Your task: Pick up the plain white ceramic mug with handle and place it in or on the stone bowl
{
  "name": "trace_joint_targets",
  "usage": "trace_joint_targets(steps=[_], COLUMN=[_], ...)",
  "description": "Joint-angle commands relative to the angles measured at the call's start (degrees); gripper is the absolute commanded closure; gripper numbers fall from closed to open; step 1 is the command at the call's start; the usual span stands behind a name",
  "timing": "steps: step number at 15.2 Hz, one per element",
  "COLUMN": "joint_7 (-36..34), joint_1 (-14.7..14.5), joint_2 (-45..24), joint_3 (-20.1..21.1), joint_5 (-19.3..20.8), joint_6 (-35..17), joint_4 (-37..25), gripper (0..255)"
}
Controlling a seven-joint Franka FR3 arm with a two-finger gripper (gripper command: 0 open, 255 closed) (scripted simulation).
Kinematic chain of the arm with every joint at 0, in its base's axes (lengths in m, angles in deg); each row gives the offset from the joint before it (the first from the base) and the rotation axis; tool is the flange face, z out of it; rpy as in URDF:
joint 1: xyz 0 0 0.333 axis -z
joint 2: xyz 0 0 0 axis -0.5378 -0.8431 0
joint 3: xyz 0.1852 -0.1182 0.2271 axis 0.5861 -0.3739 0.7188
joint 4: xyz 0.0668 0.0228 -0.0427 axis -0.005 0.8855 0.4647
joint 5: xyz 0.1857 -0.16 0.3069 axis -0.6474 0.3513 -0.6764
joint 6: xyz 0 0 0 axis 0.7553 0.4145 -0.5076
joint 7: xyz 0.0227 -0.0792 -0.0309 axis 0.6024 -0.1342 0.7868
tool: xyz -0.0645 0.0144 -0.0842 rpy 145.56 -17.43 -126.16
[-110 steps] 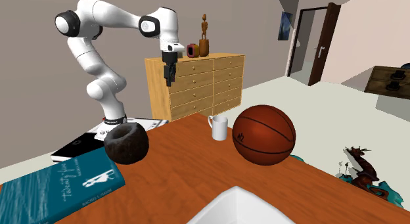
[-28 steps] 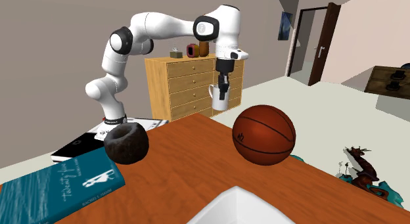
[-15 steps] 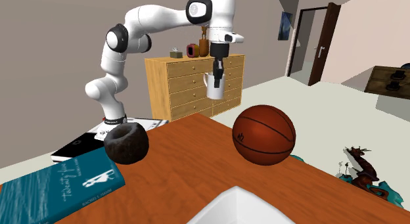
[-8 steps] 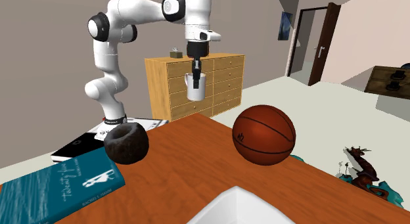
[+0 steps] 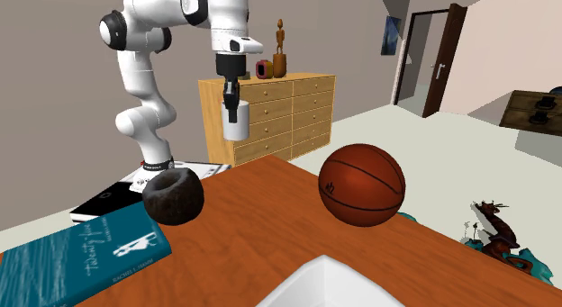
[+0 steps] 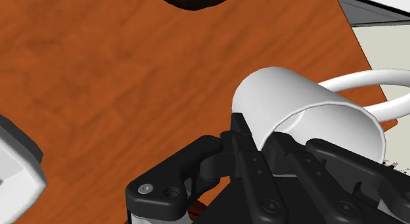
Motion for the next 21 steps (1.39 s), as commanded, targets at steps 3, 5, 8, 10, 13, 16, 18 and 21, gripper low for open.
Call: trace_joint_targets(steps=[3, 5, 8, 10, 13, 16, 18, 21], joint_7=[3.5, 5.4, 8.3, 10.4, 13.7, 15.0, 14.9, 14.8], joint_1=[1.8, 2.8, 4.4, 5.5, 7.1, 7.8, 7.9, 8.0], joint_2=[5.6, 7.9, 11.0, 12.8, 15.2, 16.2, 16.4, 16.6], joint_3=[-1.9, -3.0, -4.7, -5.9, -7.9, -8.8, -8.9, -9.0], joint_5=[1.8, 2.7, 4.2, 5.2, 6.7, 7.4, 7.5, 7.6], joint_6=[-0.6, -0.6, -0.5, -0.3, 0.0, -0.6, -2.1, -4.4], joint_4=[5.9, 8.0, 10.7, 12.1, 13.8, 15.2, 16.9, 19.3], gripper=[255, 255, 255, 255, 255, 255, 255, 255])
